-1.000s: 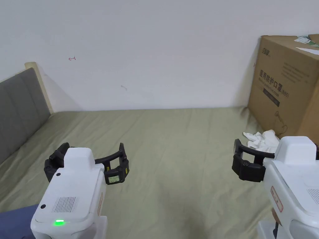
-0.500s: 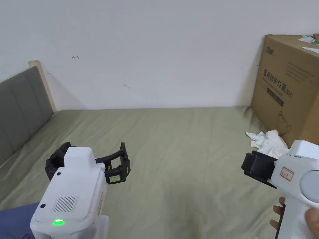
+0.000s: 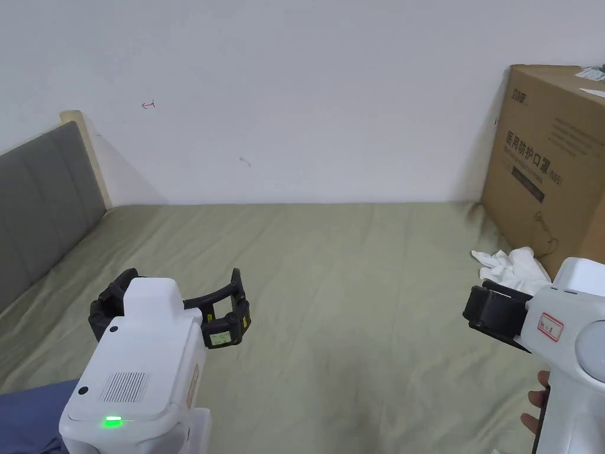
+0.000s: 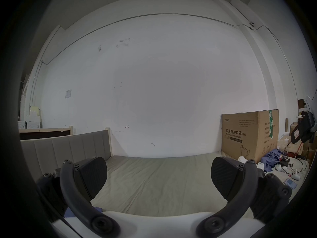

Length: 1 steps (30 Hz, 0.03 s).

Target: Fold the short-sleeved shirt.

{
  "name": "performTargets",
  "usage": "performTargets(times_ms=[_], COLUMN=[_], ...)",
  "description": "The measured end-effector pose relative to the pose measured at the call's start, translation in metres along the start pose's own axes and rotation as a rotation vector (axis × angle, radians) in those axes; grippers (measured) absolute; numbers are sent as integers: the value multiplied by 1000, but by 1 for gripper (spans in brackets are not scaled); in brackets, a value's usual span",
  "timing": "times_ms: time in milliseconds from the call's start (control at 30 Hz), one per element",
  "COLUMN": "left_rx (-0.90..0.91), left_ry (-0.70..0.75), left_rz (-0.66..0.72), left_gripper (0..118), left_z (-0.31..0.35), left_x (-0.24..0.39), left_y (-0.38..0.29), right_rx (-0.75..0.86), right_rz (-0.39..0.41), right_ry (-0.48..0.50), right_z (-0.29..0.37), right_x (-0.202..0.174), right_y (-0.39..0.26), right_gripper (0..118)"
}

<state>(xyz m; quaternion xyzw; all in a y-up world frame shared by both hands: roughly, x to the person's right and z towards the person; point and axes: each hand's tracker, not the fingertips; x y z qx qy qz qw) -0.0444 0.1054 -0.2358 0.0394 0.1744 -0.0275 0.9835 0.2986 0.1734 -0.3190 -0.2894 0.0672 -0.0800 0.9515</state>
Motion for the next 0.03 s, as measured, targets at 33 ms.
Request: performTargets(times_ms=[33], left_rx=[0], left_ry=[0], left_rz=[-1], left_gripper=[118], left_z=[0], left_x=[0], left_y=[0], right_rx=[-1], right_rz=[4], right_ry=[0], right_z=[0], right_x=[-1], right_y=[0], right_gripper=[116])
